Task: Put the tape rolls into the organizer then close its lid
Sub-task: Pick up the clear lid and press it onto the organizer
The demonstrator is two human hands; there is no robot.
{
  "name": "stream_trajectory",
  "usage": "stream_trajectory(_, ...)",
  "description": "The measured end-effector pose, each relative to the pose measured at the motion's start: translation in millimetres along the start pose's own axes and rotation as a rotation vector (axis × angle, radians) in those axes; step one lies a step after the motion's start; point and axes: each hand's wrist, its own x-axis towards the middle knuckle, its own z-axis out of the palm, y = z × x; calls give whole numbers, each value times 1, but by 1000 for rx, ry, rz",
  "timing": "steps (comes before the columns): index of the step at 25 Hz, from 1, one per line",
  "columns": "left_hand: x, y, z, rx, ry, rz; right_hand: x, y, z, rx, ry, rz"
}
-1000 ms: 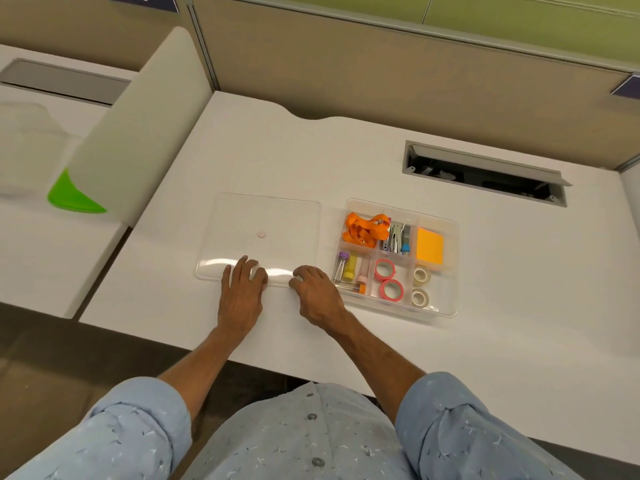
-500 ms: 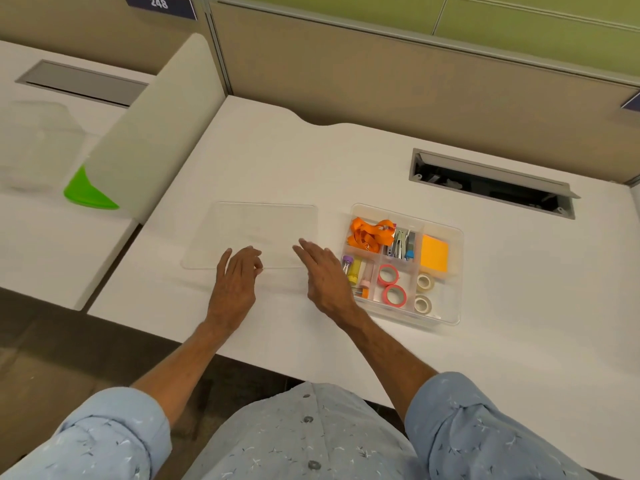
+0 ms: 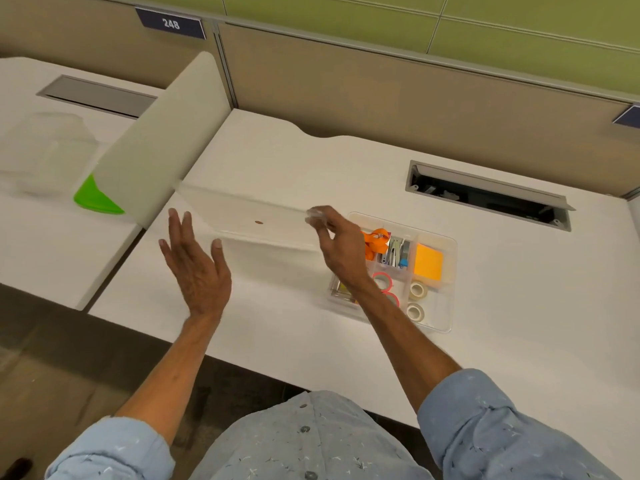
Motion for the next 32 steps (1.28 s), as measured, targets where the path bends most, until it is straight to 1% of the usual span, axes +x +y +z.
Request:
stream_trajectory(2, 1, 0, 3, -26, -58, -33, 11, -10, -23, 255, 9, 120)
stream_trajectory(4, 1, 4, 12, -39, -128, -48, 18, -14, -47, 460, 36, 242)
stream_trajectory(7, 5, 24, 30, -137, -165, -185, 18, -7, -80, 637, 103, 443)
stream_trajectory(9, 10, 40, 39, -178, -168, -260, 15, 3, -97, 698, 149, 548)
stream_trajectory(11, 16, 51, 45, -191, -162, -273, 9, 15, -112, 725, 177, 606)
stream_trajectory(12, 20, 55, 47, -227, -196, -270, 6, 22, -120, 735, 193, 631)
stream_trajectory(14, 26, 64, 51, -335, -378, -271, -2, 35, -135, 747, 242, 680)
stream_trajectory(16, 31, 71, 56, -351, -572, -274, -9, 47, -151, 752, 286, 722)
stream_trajectory(18, 34, 78, 68, -378, -671, -289, -16, 58, -164, 779, 305, 766)
stream_trajectory(20, 31, 88, 81, -486, -746, -333, -24, 70, -175, 832, 357, 815)
stream_trajectory(22, 21, 102, 93, -598, -785, -415, -32, 84, -184, 873, 435, 830)
stream_trajectory(23, 13, 109, 97, -625, -786, -452, -36, 92, -188, 855, 460, 832)
stream_trajectory(25, -10, 122, 106, -620, -770, -490, -45, 104, -197, 717, 466, 833)
stream_trajectory(27, -37, 133, 115, -567, -786, -484, -54, 113, -206, 526, 390, 808)
stream_trajectory(29, -62, 141, 120, -466, -794, -425, -62, 121, -211, 325, 316, 767)
stream_trajectory(32, -87, 154, 122, -293, -685, -311, -72, 132, -215, 56, 314, 756)
